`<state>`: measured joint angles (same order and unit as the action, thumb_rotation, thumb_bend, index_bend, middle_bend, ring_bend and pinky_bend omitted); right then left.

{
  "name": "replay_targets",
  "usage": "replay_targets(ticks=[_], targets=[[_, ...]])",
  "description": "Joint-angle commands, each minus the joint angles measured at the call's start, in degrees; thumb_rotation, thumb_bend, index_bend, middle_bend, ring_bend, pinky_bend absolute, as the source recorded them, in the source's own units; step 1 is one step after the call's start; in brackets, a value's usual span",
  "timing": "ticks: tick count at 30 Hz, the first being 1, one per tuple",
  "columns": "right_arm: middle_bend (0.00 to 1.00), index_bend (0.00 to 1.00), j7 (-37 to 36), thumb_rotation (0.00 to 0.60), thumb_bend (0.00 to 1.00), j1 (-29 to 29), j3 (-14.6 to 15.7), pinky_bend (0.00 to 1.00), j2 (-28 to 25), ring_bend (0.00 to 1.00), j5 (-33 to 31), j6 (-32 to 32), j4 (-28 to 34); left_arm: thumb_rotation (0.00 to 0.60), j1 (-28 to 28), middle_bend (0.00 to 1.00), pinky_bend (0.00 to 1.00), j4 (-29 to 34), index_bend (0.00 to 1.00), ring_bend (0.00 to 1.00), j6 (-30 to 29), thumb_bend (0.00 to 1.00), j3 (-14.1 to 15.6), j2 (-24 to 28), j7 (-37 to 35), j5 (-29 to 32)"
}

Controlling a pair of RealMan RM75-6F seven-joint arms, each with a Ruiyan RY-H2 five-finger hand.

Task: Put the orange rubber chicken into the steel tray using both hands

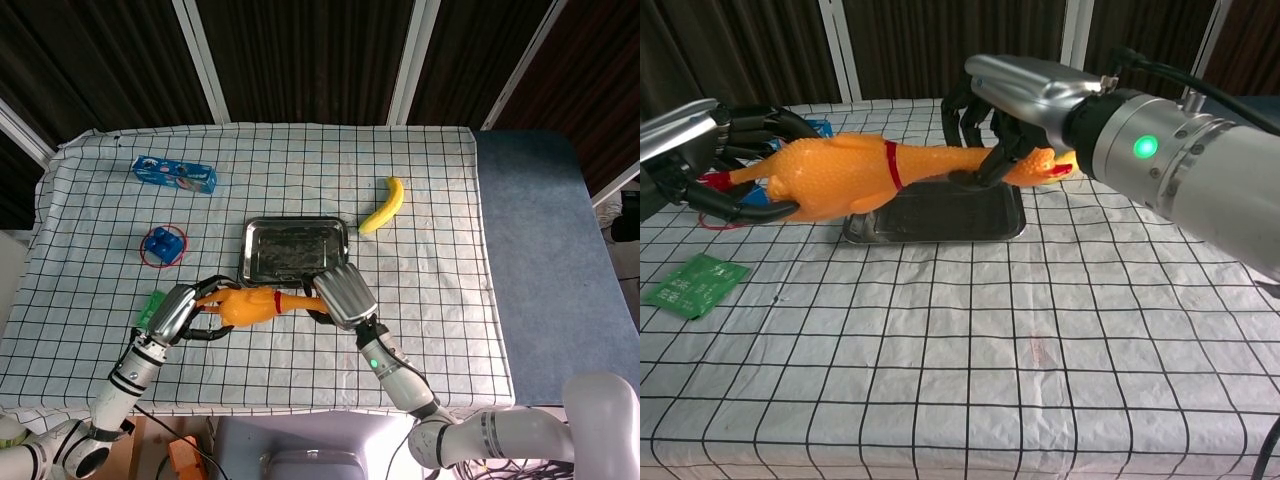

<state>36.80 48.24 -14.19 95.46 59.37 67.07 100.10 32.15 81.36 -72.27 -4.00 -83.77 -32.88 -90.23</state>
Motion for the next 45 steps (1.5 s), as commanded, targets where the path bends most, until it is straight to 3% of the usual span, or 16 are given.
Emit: replay_targets(ticks=[1,3,5,6,9,10,12,18,26,31,42,45], targets=[[0.73,0.91,-0.24,0.6,0.6,-0.01,0.05,0.91,0.04,0.85,0.08,-0.11,-0.22,0.6,-0.28,1.0,1.0,0.41,0.8,0.94,-0.14,0.73,-0.79,-0.08,-0.61,1.11],[0.73,0.91,-0.39,0.6,0.6,-0.04,0.06,0.91,0.0,0.85,0.28,-0.06,-0.25,0.6,-0.54,0.99,1.0,-0.02,0.79,0.92,-0.97,0.67,-1.12,-0.51,-1.59,1.12],[0.73,0.91,-0.45,0.6,0.59,-0.07,0.06,0.91,-0.08,0.85,0.6,0.1,-0.34,0.6,-0.58,0.89,0.92,-0.94,0.69,0.79,-1.5,0.55,-0.73,-0.43,-1.52,0.08],[0.73,0.91,-0.46,0.6,0.6,-0.11,0.05,0.91,-0.16,0.85,0.72,0.19,-0.39,0.6,-0.46,0.79,0.84,-1.56,0.59,0.69,-1.35,0.49,-0.12,-0.19,-1.69,-0.81],[0.73,0.91,-0.63,0.6,0.59,-0.27,0.03,0.91,-0.46,0.85,0.97,0.37,-0.68,0.6,0.27,0.24,0.46,-1.51,0.13,0.27,1.13,0.36,1.27,1.67,-2.55,-1.53],[0.73,0.91,-0.8,0.6,0.6,-0.36,0.06,0.91,-0.57,0.85,1.09,0.4,-0.82,0.6,0.45,0.11,0.36,-1.18,0.05,0.15,1.75,0.34,1.49,2.34,-2.77,-1.52],[0.73,0.91,-1.27,0.6,0.6,-0.62,0.16,0.91,-0.93,0.85,1.4,0.45,-1.25,0.6,0.41,0.0,0.21,-0.86,0.0,0.02,1.7,0.3,1.6,3.31,-3.4,-1.65],[0.73,0.91,-2.94,0.6,0.6,-1.17,-0.34,0.91,-2.09,0.85,0.53,-0.26,-3.51,0.6,0.6,0.0,0.01,-1.0,0.0,0.0,3.84,0.27,3.14,7.83,0.3,-2.15],[0.73,0.91,-6.14,0.6,0.6,-0.55,-1.15,0.91,-0.33,0.85,1.68,-1.18,-10.93,0.6,-1.91,0.0,0.0,-1.77,0.0,0.0,-0.3,0.26,1.86,10.76,-0.41,-0.32],[0.74,0.91,-9.57,0.6,0.6,0.94,-1.27,0.91,4.89,0.85,4.7,-1.36,-23.04,0.6,-3.97,0.0,0.0,-2.99,0.0,0.0,-2.41,0.26,1.72,11.69,-1.87,0.7],[0.74,0.91,-22.2,0.6,0.6,6.11,-3.08,0.89,20.47,0.85,7.97,-5.87,-52.84,0.6,-4.21,0.0,0.0,-8.28,0.0,0.0,0.0,0.25,2.18,11.49,-8.45,1.16],[0.73,0.83,-23.65,0.6,0.59,7.24,-3.41,0.84,23.56,0.78,7.96,-7.75,-59.02,0.6,-4.12,0.0,0.0,-10.06,0.0,0.0,0.25,0.25,2.15,11.35,-9.62,1.01]])
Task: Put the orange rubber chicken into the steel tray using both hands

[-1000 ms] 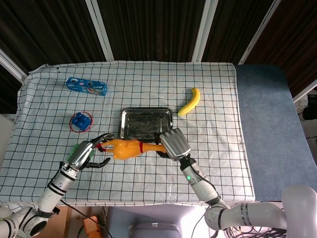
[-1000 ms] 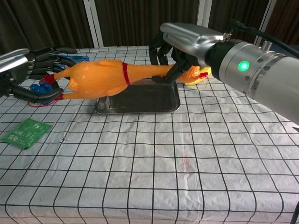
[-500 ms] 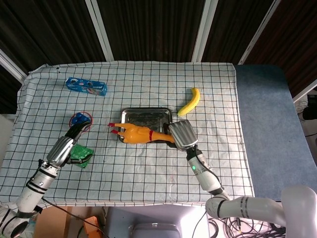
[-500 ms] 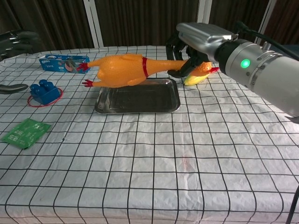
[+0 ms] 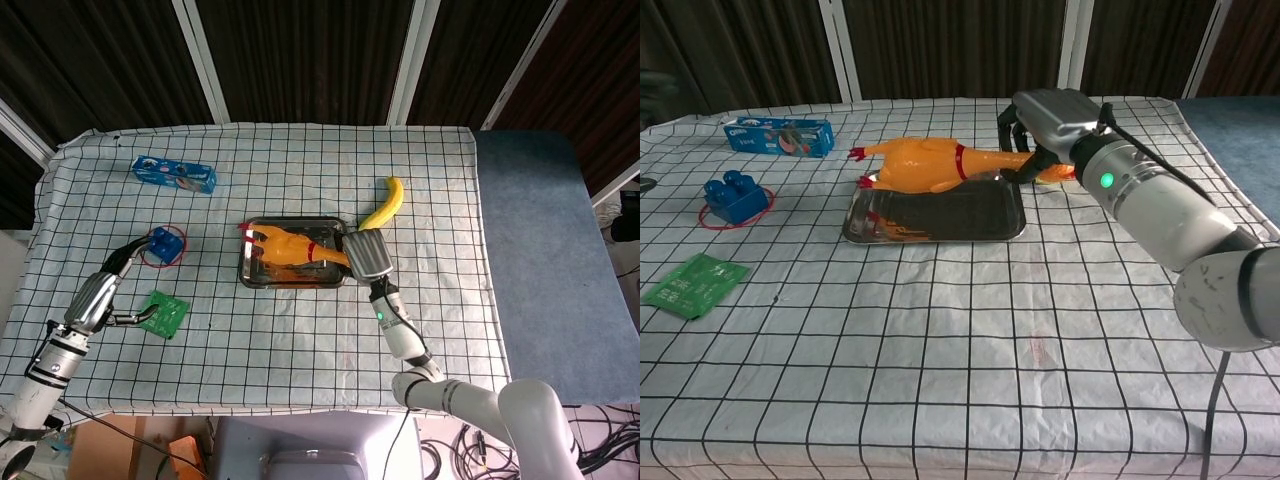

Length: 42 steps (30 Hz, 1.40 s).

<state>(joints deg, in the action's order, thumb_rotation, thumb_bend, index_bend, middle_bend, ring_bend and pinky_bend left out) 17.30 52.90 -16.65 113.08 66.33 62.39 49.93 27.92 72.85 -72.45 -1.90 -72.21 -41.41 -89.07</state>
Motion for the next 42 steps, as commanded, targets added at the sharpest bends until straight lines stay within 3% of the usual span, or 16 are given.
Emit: replay_targets(ticks=[1,5,8,10,15,29,34,37,42], targets=[[0.69,0.74,-4.75,0.6,0.58,2.82,-1.08,0.8,6.61,0.72,0.9,-3.86,-10.32,0.6,0.09,0.0,0.0,-2.03,0.0,0.0,0.48,0.25,0.06,-0.32,-1.2,-0.15],[0.41,0.29,-7.94,0.6,0.44,3.17,-1.58,0.55,7.98,0.42,0.11,-8.32,-14.56,0.6,-0.26,0.0,0.0,-3.52,0.0,0.0,0.42,0.26,0.08,-0.7,-1.43,0.01],[0.25,0.08,-9.52,0.6,0.37,3.06,-1.51,0.38,8.17,0.26,0.44,-9.62,-16.63,0.6,-0.45,0.0,0.0,-3.79,0.0,0.0,0.37,0.26,0.12,-0.62,-2.0,-0.02],[0.18,0.02,-9.91,0.6,0.34,2.95,-1.52,0.3,8.08,0.18,0.55,-10.16,-17.27,0.6,-0.55,0.0,0.0,-3.83,0.0,0.0,0.24,0.26,0.12,-0.56,-2.29,-0.09],[0.04,0.0,-8.43,0.6,0.27,2.54,-1.93,0.11,7.06,0.01,0.02,-11.75,-16.83,0.6,-0.48,0.0,0.0,-3.73,0.0,0.0,0.53,0.26,0.12,-0.6,-2.86,-0.25],[0.0,0.0,-5.22,0.6,0.17,0.03,-1.4,0.03,1.08,0.0,1.11,-10.4,-7.32,0.6,-0.56,0.0,0.0,-3.14,0.0,0.0,0.52,0.26,0.2,-0.36,-3.6,-0.72],[0.0,0.0,-6.31,0.6,0.15,-4.23,1.65,0.0,-6.85,0.0,5.52,-5.36,5.46,0.6,-2.11,0.0,0.0,-2.01,0.0,0.0,-2.21,0.28,0.18,0.75,-0.79,-0.92],[0.0,0.0,-4.98,0.6,0.13,-8.11,4.65,0.0,-14.87,0.0,8.1,-2.52,17.95,0.6,-3.92,0.0,0.0,-0.09,0.0,0.0,-3.21,0.3,0.81,2.51,5.4,-0.22],[0.0,0.0,1.6,0.6,0.13,-18.84,12.2,0.0,-32.31,0.0,12.87,7.86,41.14,0.6,-10.45,0.0,0.0,9.08,0.0,0.0,-5.15,0.31,1.49,6.96,28.77,8.21]])
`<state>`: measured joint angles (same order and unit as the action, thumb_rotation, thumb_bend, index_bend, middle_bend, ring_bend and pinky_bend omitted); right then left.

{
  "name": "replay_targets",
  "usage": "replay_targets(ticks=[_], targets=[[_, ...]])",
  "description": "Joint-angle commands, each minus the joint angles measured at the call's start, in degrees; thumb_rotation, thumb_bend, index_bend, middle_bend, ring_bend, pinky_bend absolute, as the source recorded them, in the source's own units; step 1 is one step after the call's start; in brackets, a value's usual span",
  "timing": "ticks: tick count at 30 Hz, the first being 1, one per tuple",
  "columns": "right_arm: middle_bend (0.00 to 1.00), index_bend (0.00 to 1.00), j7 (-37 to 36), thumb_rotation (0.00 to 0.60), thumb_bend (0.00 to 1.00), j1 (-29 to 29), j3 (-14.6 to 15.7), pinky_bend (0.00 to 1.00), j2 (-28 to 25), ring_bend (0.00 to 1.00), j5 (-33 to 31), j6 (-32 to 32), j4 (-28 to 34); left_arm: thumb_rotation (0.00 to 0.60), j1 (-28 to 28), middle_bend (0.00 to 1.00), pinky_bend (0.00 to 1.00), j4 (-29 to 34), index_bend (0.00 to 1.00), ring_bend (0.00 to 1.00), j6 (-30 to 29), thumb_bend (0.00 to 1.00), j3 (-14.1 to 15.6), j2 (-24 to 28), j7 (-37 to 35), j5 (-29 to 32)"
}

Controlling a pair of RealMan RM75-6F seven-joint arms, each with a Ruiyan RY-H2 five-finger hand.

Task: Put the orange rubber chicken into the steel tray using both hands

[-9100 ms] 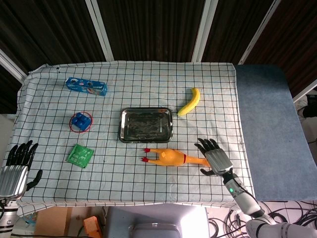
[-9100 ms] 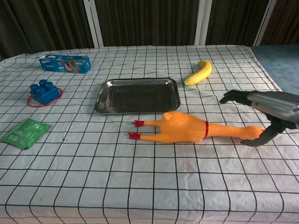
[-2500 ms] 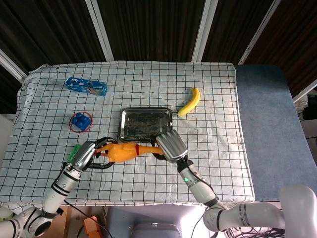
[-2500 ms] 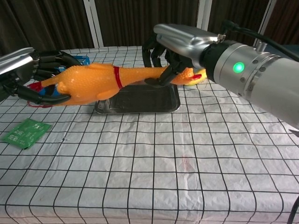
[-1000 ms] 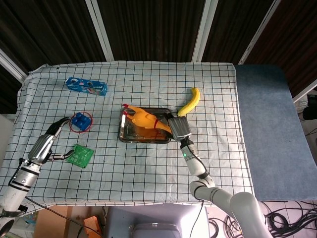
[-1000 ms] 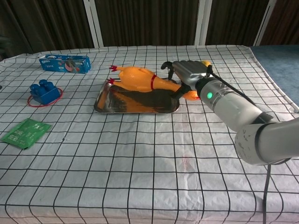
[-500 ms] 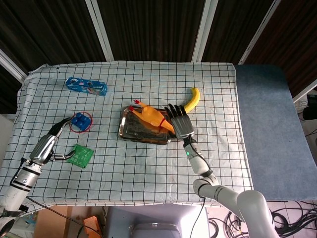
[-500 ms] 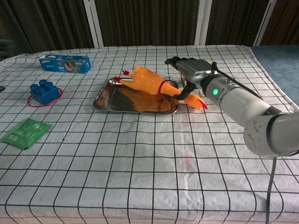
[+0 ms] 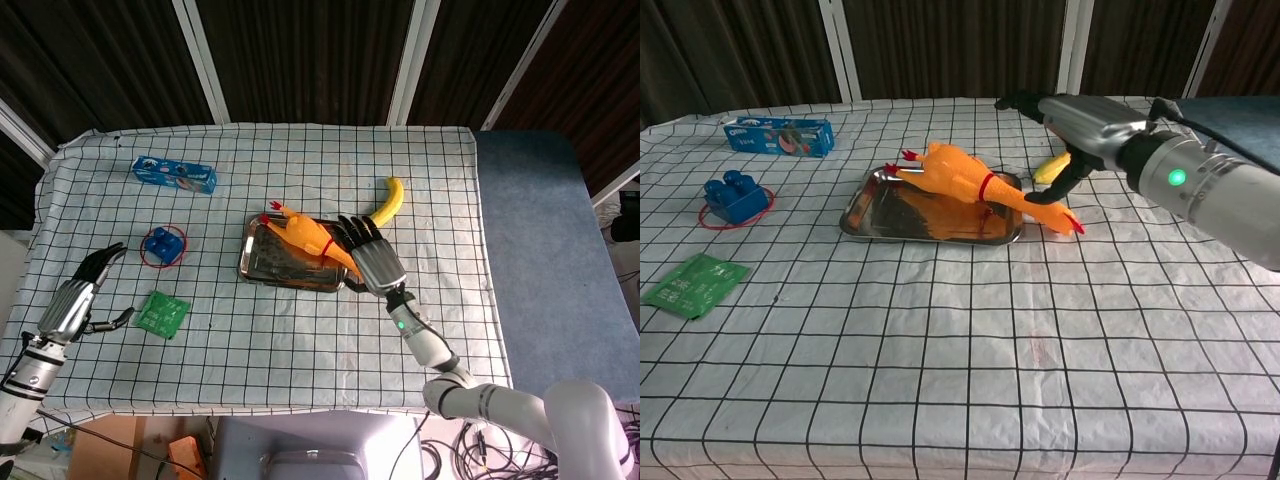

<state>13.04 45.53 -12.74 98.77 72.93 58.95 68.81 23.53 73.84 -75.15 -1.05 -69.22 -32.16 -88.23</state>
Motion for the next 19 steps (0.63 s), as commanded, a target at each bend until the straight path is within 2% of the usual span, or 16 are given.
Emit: replay_targets(ticks=[1,2,4,7,11,13,19], targets=[[0.0,0.0,6.96,0.6,0.13,-13.55,9.8,0.0,-20.41,0.0,7.44,13.76,24.9,0.6,-7.34,0.0,0.0,9.96,0.0,0.0,-3.92,0.31,0.23,3.86,23.74,9.31],[0.0,0.0,8.85,0.6,0.13,-16.93,12.04,0.0,-23.61,0.0,7.83,17.08,27.48,0.6,-9.16,0.0,0.0,11.49,0.0,0.0,-6.45,0.31,-0.29,3.26,28.74,11.61],[0.0,0.0,11.74,0.6,0.13,-23.07,15.82,0.0,-28.43,0.0,7.44,22.92,30.52,0.6,-11.96,0.0,0.0,12.46,0.0,0.0,-10.98,0.32,-0.69,1.34,33.77,13.4],[0.0,0.0,10.85,0.6,0.13,-30.5,18.86,0.0,-31.46,0.0,7.54,30.57,29.41,0.6,-14.34,0.0,0.0,12.83,0.0,0.0,-13.53,0.33,-0.21,-0.12,36.83,13.81],[0.0,0.0,-1.03,0.6,0.13,-37.01,18.17,0.0,-29.93,0.0,7.17,36.76,21.31,0.6,-15.01,0.0,0.0,13.28,0.0,0.0,-13.45,0.34,0.58,0.24,37.4,11.67],[0.0,0.0,-2.83,0.6,0.13,-37.75,18.07,0.0,-29.64,0.0,7.47,36.42,18.48,0.6,-15.04,0.0,0.0,13.43,0.0,0.0,-12.8,0.34,0.45,0.54,36.71,11.45],[0.0,0.0,-7.58,0.6,0.13,-38.97,17.16,0.0,-31.39,0.0,9.6,36.11,18.06,0.6,-15.15,0.0,0.0,13.21,0.0,0.0,-13.14,0.34,0.06,0.48,36.49,8.82]])
